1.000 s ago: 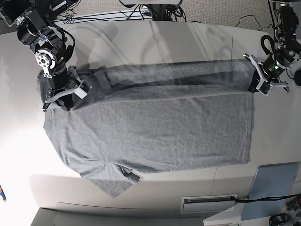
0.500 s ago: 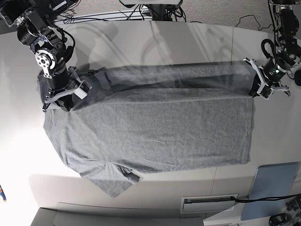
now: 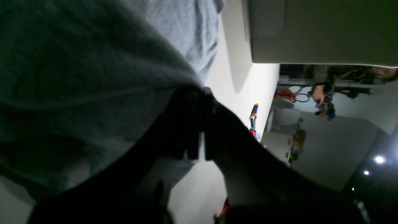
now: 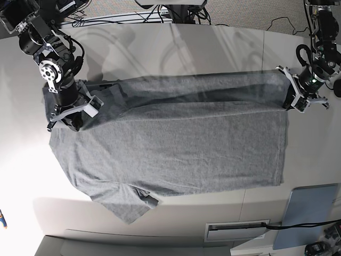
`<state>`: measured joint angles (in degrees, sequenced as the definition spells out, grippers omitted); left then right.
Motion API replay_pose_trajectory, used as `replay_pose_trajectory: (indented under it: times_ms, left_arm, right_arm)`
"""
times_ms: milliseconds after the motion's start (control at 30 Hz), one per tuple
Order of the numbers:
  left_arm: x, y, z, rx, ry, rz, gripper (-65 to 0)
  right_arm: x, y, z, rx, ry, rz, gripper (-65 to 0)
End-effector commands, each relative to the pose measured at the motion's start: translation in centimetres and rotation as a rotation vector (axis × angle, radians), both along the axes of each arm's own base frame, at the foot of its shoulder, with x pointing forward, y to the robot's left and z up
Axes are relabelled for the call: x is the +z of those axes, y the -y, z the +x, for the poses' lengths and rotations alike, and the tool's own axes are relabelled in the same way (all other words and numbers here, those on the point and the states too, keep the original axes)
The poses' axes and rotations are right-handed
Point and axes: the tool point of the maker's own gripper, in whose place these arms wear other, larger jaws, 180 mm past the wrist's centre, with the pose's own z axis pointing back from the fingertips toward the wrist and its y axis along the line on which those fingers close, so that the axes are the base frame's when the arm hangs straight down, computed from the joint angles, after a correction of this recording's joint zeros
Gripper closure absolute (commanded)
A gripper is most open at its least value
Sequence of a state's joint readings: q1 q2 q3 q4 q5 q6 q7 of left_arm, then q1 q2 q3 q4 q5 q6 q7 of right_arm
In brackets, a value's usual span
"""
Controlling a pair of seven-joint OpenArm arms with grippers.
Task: Fold the T-shirt properly
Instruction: 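Lift the collar edge with both grippers and fold it toward the hem, then lower the folded edge and open both grippers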
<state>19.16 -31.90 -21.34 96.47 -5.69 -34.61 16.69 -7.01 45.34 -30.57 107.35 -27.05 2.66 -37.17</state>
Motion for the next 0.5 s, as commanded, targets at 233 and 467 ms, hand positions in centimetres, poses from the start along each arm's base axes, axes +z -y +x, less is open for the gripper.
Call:
replay_pose_trajectory:
  times_ms: [233, 467]
  left_arm:
    - [1.4, -0.4, 0.8, -0.003, 0.047, 0.001, 0.0]
    - [1.4, -0.4, 0.8, -0.003, 0.047, 0.001, -21.9]
  right_arm:
    - [1.6, 0.1, 0.8, 0.011, 0.054, -0.007, 0.0]
    - [0.1, -0.1, 0.1, 0.023, -0.038, 0.001, 0.0]
